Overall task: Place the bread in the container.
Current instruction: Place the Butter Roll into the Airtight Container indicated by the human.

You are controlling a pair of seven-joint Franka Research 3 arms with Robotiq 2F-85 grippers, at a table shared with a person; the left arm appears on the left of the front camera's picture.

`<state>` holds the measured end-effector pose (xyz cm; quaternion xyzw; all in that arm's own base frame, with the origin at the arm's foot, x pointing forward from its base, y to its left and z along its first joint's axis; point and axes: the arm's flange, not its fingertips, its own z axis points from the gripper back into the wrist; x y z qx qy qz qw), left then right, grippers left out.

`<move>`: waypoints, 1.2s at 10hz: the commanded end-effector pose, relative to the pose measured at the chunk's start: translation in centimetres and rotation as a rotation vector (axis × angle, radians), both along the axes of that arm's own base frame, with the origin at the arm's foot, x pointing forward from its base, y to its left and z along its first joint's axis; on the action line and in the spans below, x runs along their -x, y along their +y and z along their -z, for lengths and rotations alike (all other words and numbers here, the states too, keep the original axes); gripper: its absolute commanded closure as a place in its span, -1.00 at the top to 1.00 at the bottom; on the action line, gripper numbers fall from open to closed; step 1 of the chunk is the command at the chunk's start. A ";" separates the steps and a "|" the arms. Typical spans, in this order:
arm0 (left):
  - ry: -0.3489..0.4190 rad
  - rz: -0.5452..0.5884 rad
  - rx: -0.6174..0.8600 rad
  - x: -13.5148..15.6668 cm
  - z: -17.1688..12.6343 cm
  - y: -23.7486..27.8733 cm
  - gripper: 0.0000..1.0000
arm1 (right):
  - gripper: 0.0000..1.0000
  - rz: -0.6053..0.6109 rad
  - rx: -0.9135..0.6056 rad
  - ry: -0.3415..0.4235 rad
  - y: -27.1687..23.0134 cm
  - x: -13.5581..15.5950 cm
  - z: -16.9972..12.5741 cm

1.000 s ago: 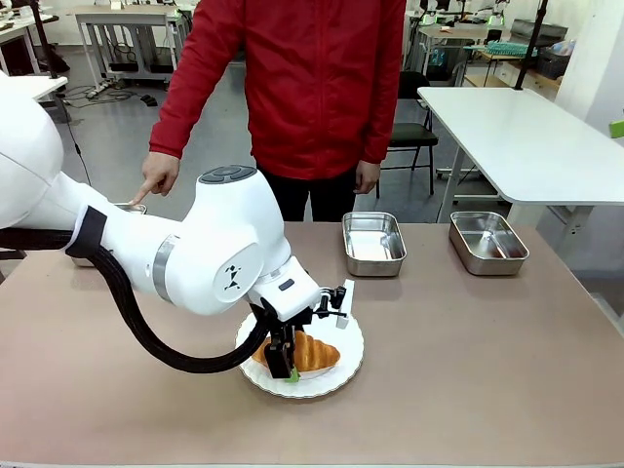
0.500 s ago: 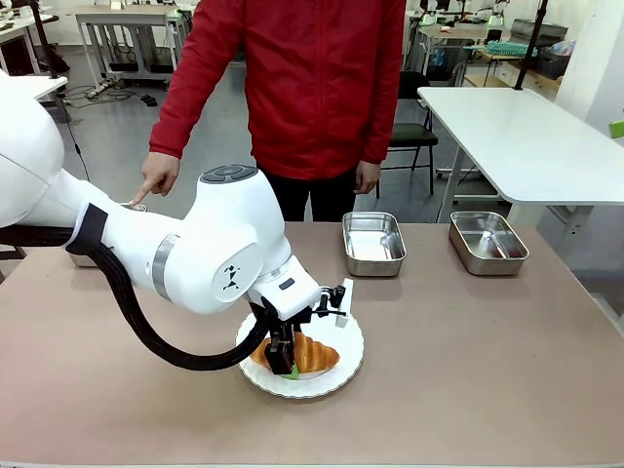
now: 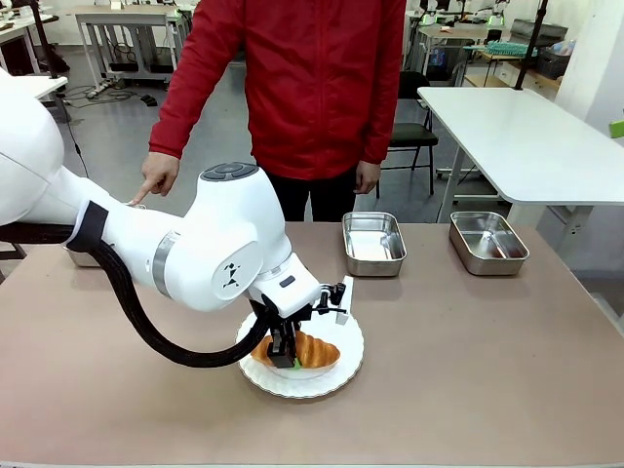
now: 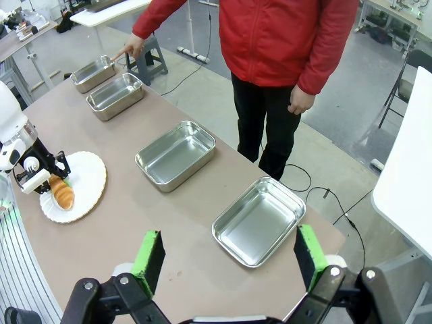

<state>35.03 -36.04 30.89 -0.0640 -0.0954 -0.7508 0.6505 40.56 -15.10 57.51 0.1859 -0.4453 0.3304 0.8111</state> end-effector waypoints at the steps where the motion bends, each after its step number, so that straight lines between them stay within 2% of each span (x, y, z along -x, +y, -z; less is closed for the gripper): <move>1: 0.002 0.002 -0.002 0.1 0.1 0.0 0.21 | 1.00 -0.006 -0.011 -0.010 0.0 -0.1 0.0; 2: -0.018 -0.014 0.008 0.0 -0.8 0.3 0.04 | 1.00 -0.006 -0.011 -0.010 0.0 -0.1 0.0; 4: -0.090 -0.136 0.027 -0.5 -4.7 1.4 0.04 | 1.00 -0.006 -0.011 -0.010 0.0 -0.1 0.0; 5: -0.115 -0.235 0.033 -1.0 -7.4 2.5 0.04 | 1.00 -0.006 -0.011 -0.010 0.0 -0.1 0.0; 7: -0.213 -0.492 0.000 -2.7 -12.7 6.1 0.04 | 1.00 -0.006 -0.011 -0.010 0.0 -0.1 0.0; 8: -0.279 -0.728 -0.032 -3.5 -14.9 8.9 0.04 | 1.00 -0.006 -0.011 -0.010 0.0 -0.1 0.0; 9: -0.305 -0.871 -0.028 -4.3 -16.4 11.8 0.04 | 1.00 -0.006 -0.011 -0.010 0.0 -0.1 0.0; 10: -0.342 -1.073 -0.068 -4.8 -17.5 15.0 0.04 | 1.00 -0.006 -0.011 -0.010 0.0 -0.1 0.0; 11: -0.336 -1.201 -0.068 -5.0 -17.7 17.7 0.04 | 1.00 -0.006 -0.011 -0.010 0.0 -0.1 0.0; 12: -0.286 -1.253 -0.010 -5.0 -17.4 20.0 0.04 | 1.00 -0.006 -0.011 -0.010 0.0 -0.1 0.0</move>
